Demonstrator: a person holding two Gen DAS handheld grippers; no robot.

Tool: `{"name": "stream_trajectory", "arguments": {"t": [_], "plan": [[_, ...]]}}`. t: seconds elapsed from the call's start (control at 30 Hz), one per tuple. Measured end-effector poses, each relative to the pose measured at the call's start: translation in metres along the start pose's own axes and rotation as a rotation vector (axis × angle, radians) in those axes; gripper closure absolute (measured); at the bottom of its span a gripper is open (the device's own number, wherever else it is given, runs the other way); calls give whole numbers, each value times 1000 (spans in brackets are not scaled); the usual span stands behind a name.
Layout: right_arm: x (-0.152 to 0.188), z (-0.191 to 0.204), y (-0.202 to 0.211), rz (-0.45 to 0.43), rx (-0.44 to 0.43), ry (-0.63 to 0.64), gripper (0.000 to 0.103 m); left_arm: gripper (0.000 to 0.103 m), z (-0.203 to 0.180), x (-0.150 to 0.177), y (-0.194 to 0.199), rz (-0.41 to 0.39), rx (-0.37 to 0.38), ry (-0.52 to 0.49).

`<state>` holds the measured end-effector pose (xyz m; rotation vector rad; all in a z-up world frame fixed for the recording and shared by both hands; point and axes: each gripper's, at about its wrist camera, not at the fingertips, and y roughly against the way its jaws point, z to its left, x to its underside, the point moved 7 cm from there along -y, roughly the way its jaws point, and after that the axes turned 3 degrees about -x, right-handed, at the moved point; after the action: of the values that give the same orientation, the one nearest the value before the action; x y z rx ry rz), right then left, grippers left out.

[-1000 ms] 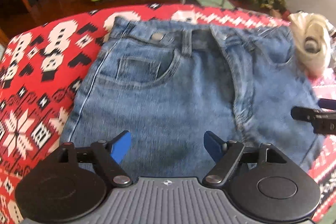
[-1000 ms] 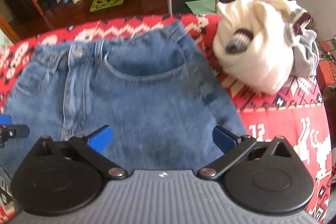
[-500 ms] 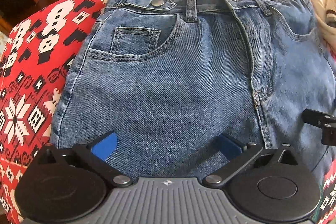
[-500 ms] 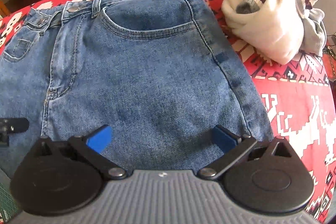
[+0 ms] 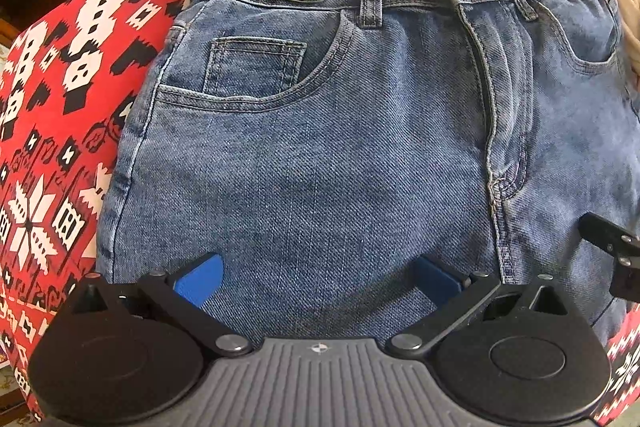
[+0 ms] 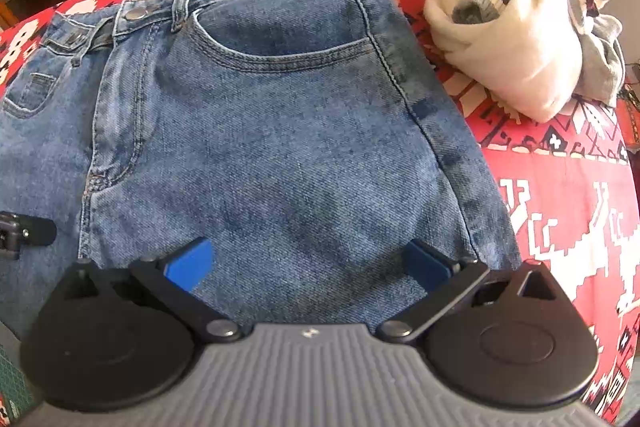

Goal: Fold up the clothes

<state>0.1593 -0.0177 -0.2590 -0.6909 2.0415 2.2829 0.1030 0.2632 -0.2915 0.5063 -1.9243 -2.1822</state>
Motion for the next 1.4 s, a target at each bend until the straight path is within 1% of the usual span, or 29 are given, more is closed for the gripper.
{"name": "stream_trajectory", "arguments": {"t": [0.13, 0.23, 0.33, 0.4, 0.6, 0.67, 0.7, 0.73, 0.77, 0.8, 0.83, 0.87, 0.9, 0.93, 0.97, 1.03, 1.1, 1.23, 1.3, 1.4], "plan": [[4, -2, 1, -35, -6, 1, 0, 0, 2, 7, 2, -54, 2, 3], [6, -2, 2, -51, -2, -3, 0, 0, 2, 11, 3, -80, -2, 9], [7, -2, 2, -49, 11, -19, 0, 0, 3, 12, 3, -80, -10, 26], [7, 1, 1, -35, 17, -28, 0, 0, -4, 13, 4, -72, -23, 44], [2, 4, -4, 32, 10, -35, 0, 0, 1, 16, 13, -35, -18, 183], [1, 4, -4, 49, 7, -34, 1, 12, 3, 17, 16, -23, -16, 231], [1, 3, -2, 53, 3, -35, 5, 15, 4, 17, 18, -17, -16, 254], [1, 1, 1, 50, 3, -41, 12, 21, 5, 18, 19, -11, -15, 278], [1, -1, 5, 45, -1, -55, 16, 24, 10, 21, 23, -15, 10, 320], [3, -6, 9, 41, -8, -82, 24, 25, 16, 27, 27, -15, 32, 359], [6, -12, 14, 37, -16, -120, 31, 28, 22, 34, 31, -14, 53, 397], [9, -19, 19, 33, -24, -159, 32, 35, 29, 40, 35, -12, 74, 434], [14, -28, 24, 28, -34, -214, 34, 39, 35, 47, 39, -11, 95, 471], [20, -38, 30, 22, -45, -269, 36, 45, 38, 58, 43, 3, 98, 502], [25, -47, 35, 17, -55, -325, 39, 47, 43, 67, 45, 20, 102, 532], [41, -65, 46, 30, -79, -407, 57, 47, 56, 87, 46, 52, 127, 620], [55, -77, 54, 46, -106, -474, 64, 49, 71, 102, 43, 71, 159, 705], [81, -82, 63, 76, -181, -632, 64, 49, 90, 126, 35, 104, 221, 859], [90, -83, 61, 87, -215, -755, 64, 49, 95, 135, 30, 121, 251, 934], [104, -89, 56, 91, -236, -936, 64, 50, 96, 142, 25, 129, 282, 1001]]}}
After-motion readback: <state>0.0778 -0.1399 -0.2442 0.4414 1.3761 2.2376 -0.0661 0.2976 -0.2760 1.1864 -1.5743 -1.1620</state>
